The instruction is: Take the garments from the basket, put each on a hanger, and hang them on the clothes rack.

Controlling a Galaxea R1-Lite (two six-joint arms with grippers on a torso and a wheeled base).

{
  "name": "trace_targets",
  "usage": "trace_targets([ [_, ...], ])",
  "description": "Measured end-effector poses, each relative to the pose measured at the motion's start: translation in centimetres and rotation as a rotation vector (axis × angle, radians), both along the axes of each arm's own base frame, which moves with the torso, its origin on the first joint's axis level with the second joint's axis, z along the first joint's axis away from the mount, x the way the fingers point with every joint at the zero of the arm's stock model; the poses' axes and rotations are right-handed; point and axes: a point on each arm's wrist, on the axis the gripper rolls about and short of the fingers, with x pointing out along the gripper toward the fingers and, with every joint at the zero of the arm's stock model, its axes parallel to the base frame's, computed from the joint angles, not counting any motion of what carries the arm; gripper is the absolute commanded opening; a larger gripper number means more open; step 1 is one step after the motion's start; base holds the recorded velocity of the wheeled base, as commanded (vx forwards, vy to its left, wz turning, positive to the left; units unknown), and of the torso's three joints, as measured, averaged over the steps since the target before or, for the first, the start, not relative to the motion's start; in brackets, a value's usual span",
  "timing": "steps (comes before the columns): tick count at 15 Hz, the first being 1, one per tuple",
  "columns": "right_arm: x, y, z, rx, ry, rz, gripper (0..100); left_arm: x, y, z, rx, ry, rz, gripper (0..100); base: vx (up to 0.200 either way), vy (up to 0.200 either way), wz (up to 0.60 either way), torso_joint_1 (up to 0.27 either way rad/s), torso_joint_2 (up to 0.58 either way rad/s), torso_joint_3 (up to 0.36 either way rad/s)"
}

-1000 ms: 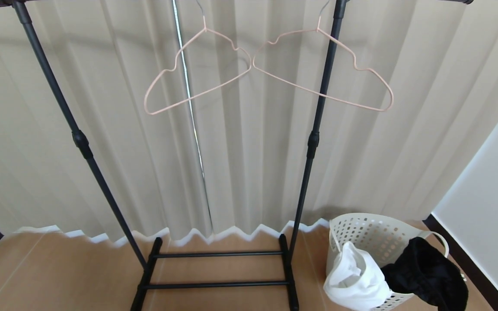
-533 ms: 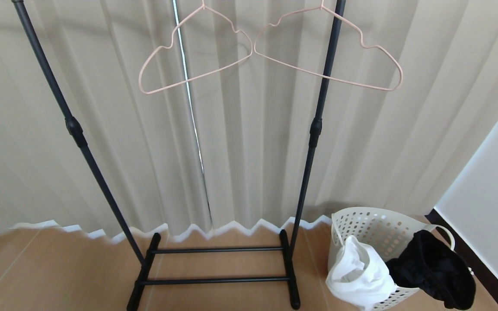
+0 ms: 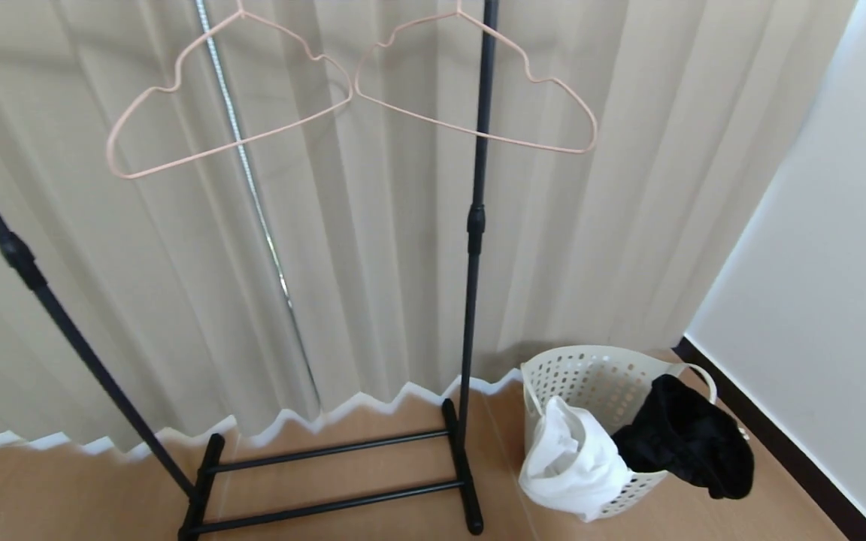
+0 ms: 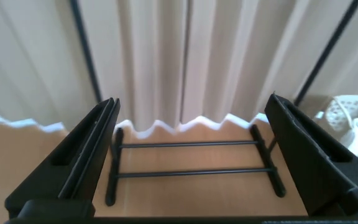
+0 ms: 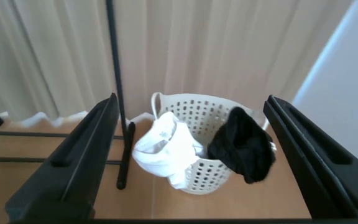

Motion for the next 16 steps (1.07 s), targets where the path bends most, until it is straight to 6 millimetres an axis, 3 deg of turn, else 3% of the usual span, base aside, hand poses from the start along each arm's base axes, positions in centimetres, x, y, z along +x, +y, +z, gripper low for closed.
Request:
trace_targets([
  [2,0.0,0.0,0.0,-0.001,0.0,0.0,100,0.01,0.0,-0.02,0.0,0.001,-0.001,100,0.0,0.0,0.0,0.0,0.0,0.0],
  [16,0.0,0.0,0.0,0.002,0.0,-0.001,100,0.0,0.0,-0.03,0.0,0.002,0.0,100,0.0,-0.2,0.0,0.002,0.0,0.004],
])
